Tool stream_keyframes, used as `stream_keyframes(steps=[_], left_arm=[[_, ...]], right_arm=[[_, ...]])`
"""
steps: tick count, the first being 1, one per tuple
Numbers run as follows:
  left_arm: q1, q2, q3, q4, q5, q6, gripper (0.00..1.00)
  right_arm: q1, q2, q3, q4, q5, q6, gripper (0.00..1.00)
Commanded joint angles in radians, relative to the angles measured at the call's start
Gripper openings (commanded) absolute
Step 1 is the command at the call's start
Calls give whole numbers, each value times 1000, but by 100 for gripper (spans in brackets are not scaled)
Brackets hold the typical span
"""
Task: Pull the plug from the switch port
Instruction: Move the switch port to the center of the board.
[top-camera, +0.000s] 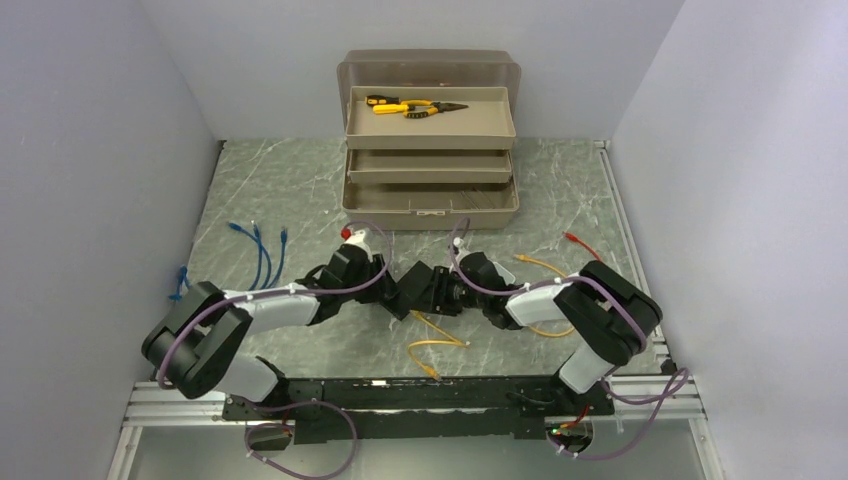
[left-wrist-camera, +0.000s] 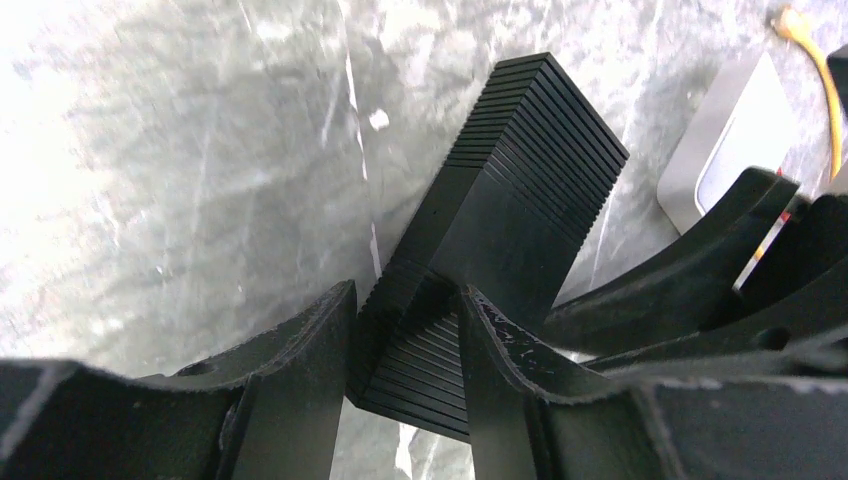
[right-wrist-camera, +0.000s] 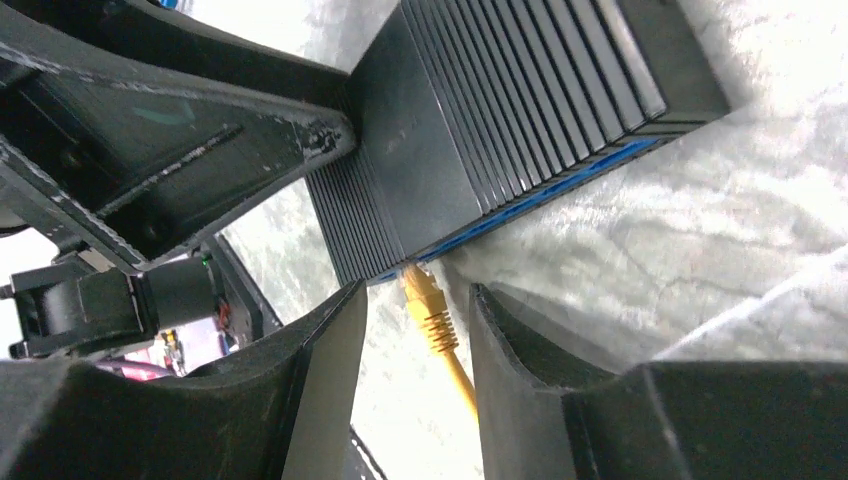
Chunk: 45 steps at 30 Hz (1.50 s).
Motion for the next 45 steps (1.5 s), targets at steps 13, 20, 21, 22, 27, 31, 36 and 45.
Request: stream_keyframes(steps=[13,20,21,22,27,31,36,45], left_arm=[[-83,-346,-113,-223,-168,-63,54],[-88,-284,-29,-110,30,16,52],[-94,-251,-19,-100,52,17,50],[-101,-220,-9,-95,65,22,49],[-128,-100,12,-94,53,18,47],[-144,-72,11,-110,5,12,45],[-153,-54,-2,-131,-39,4,41],[-155,7,-44,-72,-68,-23,37]], right_arm=[[8,-305,-37,-252,65,-125,47],[-16,-204,39,-318,-79,-229,46],[-18,-186,38,-307,-97,-227,46],[-18,-170,34,-294,-117,-223,46],[-16,-83,24,-214,-197,-173,45],[-9,-65,31,-219,-207,-163,44],[-2,-41,28,-199,-180,-122,42],[-13,-19,-3,-74,-136,15,37]])
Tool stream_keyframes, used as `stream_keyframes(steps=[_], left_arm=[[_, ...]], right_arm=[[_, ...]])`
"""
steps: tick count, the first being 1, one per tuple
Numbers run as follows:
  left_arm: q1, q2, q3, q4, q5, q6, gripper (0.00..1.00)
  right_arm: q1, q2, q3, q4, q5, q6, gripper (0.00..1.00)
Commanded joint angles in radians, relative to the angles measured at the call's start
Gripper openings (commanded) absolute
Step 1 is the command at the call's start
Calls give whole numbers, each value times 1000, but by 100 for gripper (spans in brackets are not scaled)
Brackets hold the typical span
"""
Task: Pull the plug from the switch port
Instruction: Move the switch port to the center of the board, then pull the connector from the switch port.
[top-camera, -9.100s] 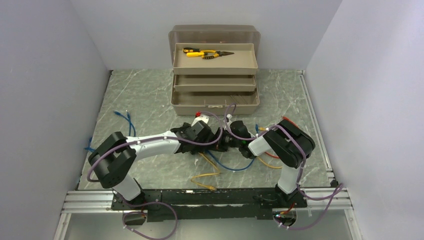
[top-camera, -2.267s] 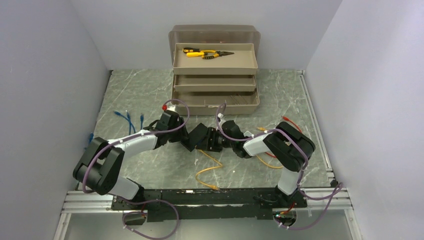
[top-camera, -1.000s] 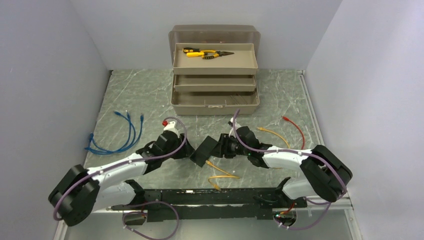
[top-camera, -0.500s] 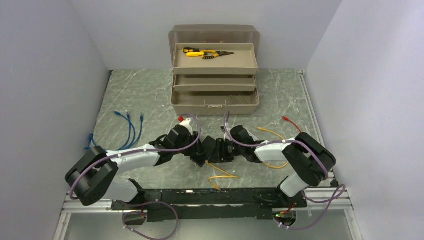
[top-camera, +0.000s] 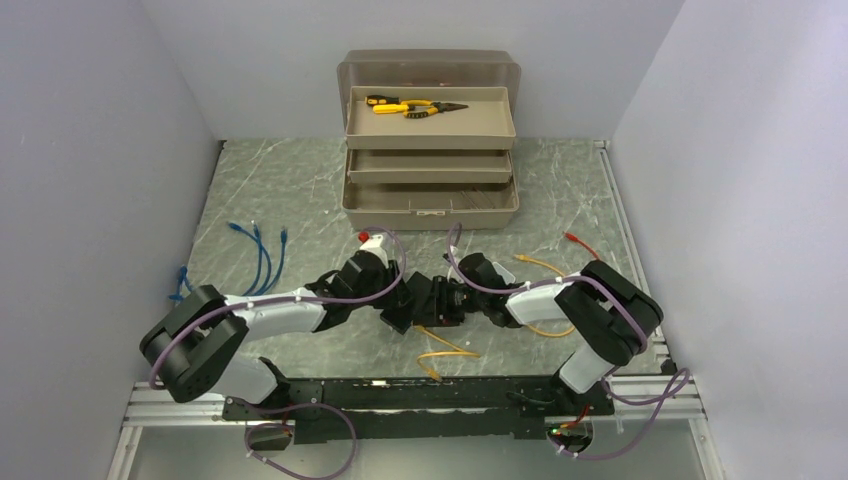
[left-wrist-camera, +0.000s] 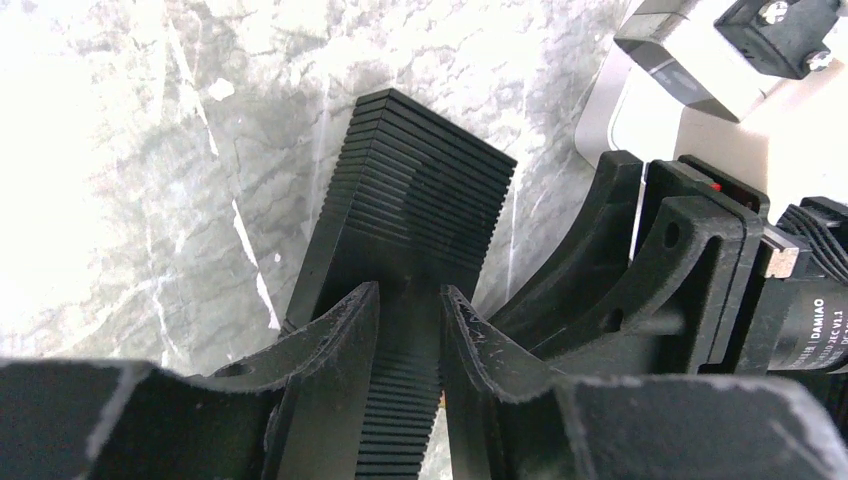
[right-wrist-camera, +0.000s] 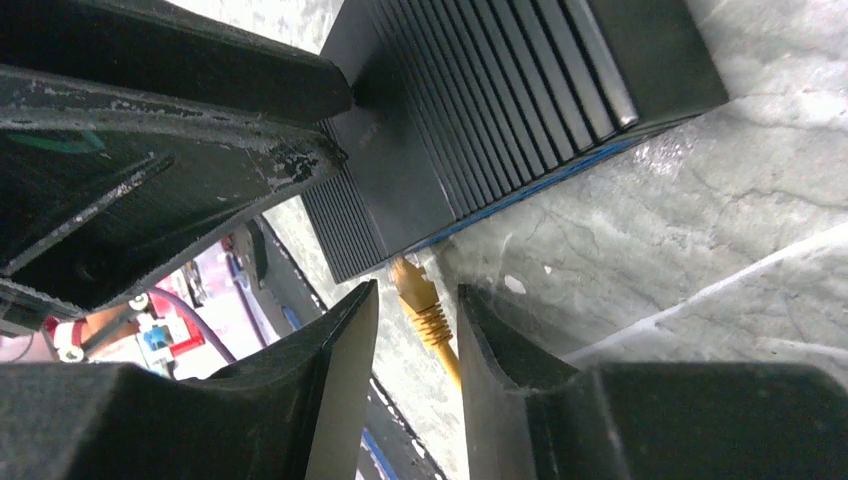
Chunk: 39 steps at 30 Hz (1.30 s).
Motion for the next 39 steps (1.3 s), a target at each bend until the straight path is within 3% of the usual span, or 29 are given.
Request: stream_keyframes(steps=[1,10,20,24,28,39], left_arm=[[-6,61,-50,-59,-33,-3,37],[-7,90,-72,-23,-22,-12,36],[-10,111,-92,9,-19,-27,34],[-13,117,-93,10,-19,-30,34],[-18,125,-89,12,-19,-31,34],[-29,47,-96,21,-44,-35,36]], right_arm=[[-7,22,-2,89,33,66,37],[-19,112,-11,215,-25,138,28],[-23,141,4,221,-44,142,28],[-24,159,2,241,-50,151,20],[-23,165,0,247,-56,154,0],[-23,143,-3,212,-47,125,0]])
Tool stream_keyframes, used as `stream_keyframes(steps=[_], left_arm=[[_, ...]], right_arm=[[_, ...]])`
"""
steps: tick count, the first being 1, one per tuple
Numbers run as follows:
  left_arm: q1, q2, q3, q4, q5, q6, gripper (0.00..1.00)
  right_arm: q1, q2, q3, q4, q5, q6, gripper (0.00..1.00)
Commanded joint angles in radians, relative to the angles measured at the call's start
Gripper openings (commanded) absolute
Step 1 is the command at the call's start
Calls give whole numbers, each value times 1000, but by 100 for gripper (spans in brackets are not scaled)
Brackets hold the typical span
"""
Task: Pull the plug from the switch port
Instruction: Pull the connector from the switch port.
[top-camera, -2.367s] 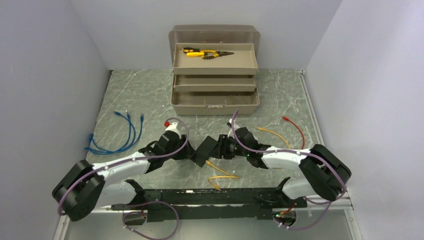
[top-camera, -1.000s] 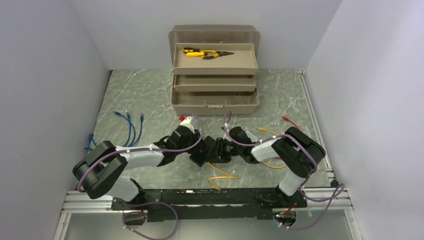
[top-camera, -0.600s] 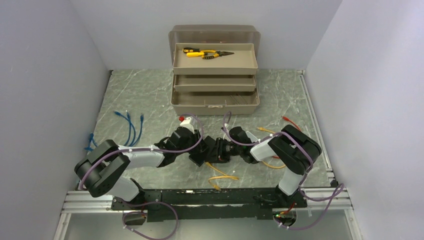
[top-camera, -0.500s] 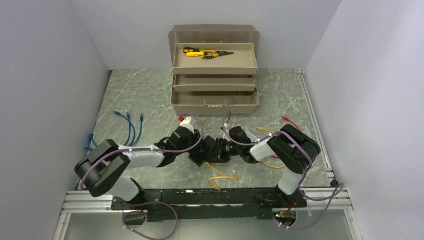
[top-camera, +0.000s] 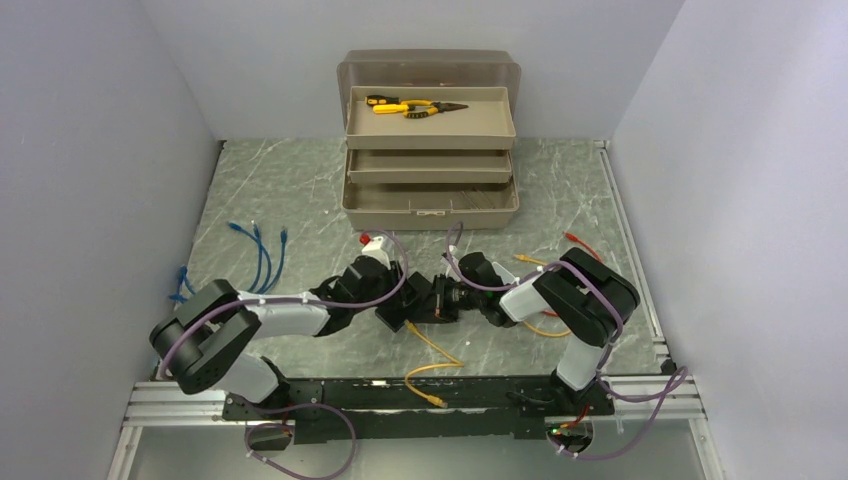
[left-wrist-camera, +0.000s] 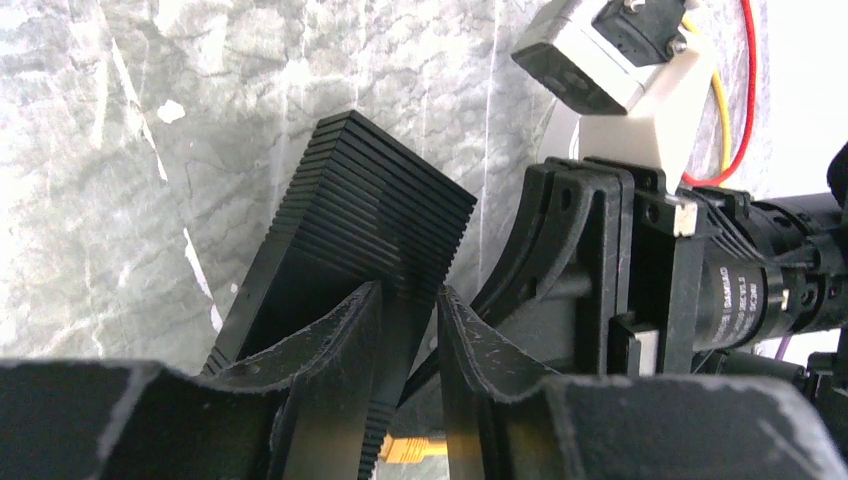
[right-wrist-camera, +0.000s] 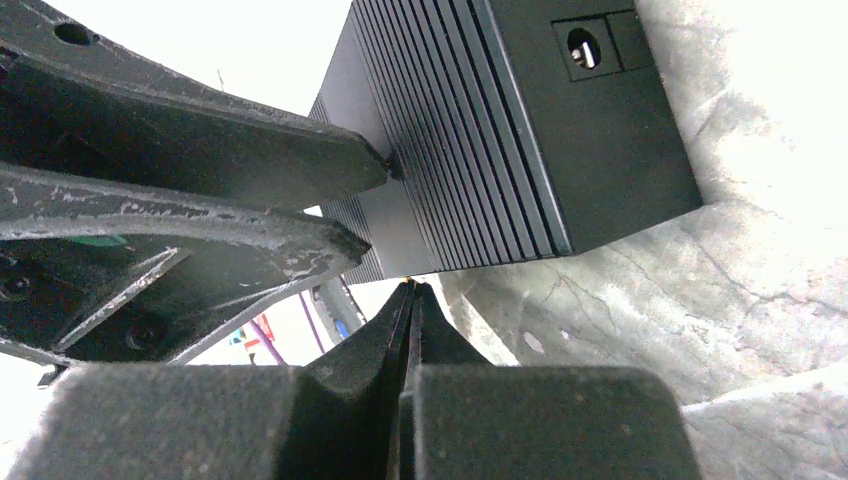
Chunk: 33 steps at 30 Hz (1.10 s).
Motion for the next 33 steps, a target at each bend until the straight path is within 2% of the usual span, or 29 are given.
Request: stream_keyframes(steps=[1,5,6,8,10,15,19,25,33], left_arm=[[-9,-55,-50,-197,-48,20,37],[-9,-193,-42,-265,-108,27,46],[-10,-232,-40,-283,-122,24,50],[-9,-306,-37,-322,-159,23,56],[-10,-343,-30,-363,-184,31,59],[-9,-333,-10,-469,-260,68,59],[-8,-240,-4,-470,-264,85,57],[-8,-109,-19,-385,-228,66,52],[-9,-66,-65,-316,-207,17,50]], right_arm=[[1,-14,-1,-33,40,-42,0],[2,-52,-13,-68,57,-81,0],[1,-58,-15,-74,56,-88,3],[1,-62,-21,-75,56,-97,23],[0,-54,-19,-74,52,-100,36],[1,-17,-25,-27,37,-81,46],[0,11,-43,32,25,-45,47],[14,10,-76,69,36,-26,42],[23,10,-168,175,96,36,37]])
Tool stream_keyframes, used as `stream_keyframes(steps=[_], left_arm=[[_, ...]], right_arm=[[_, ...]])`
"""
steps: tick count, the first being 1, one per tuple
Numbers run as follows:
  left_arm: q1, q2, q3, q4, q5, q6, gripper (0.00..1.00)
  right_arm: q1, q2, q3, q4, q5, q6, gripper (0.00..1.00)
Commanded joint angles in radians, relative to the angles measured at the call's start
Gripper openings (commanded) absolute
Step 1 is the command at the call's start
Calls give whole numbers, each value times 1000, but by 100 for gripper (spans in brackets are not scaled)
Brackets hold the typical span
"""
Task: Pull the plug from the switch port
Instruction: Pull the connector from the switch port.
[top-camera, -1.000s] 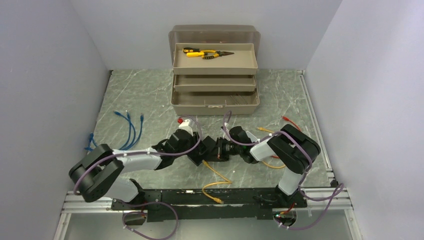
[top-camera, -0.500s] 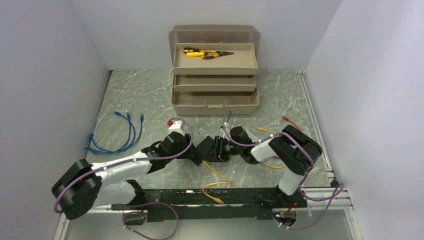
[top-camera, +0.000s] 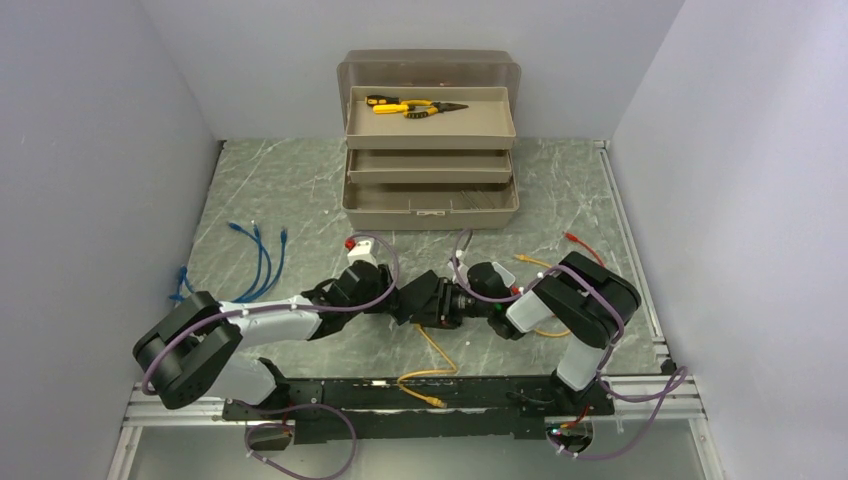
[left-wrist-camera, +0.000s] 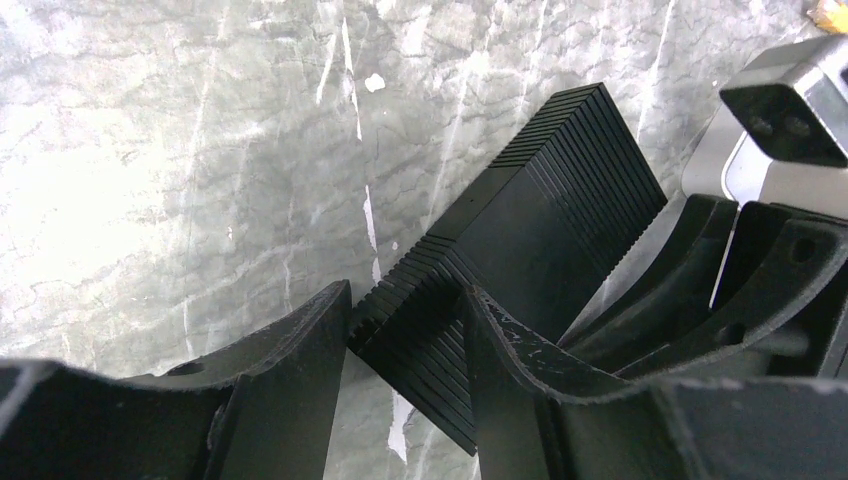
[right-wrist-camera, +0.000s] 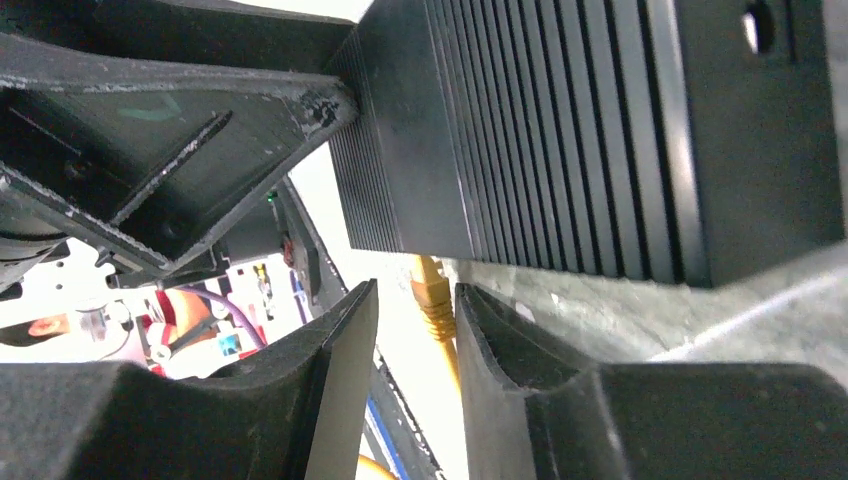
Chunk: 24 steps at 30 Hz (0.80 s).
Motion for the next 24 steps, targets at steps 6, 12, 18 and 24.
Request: stream_keyframes(steps=[6,12,18,24], left_arm=[[-4,12,-65,-89,-24,-13,49],[-11,0,-93,-48,-15,-29,47],[-27,17,-102,-18,-7,-34,45],[-30,47,-102,9,13,-36,43]], right_arm=[[-2,42,-107,88,85,88,39],[-9,43,-108,88,133,125,42],[-9,77,-81,92,179,137,41],[-7,137,-47,133,153,124,36]])
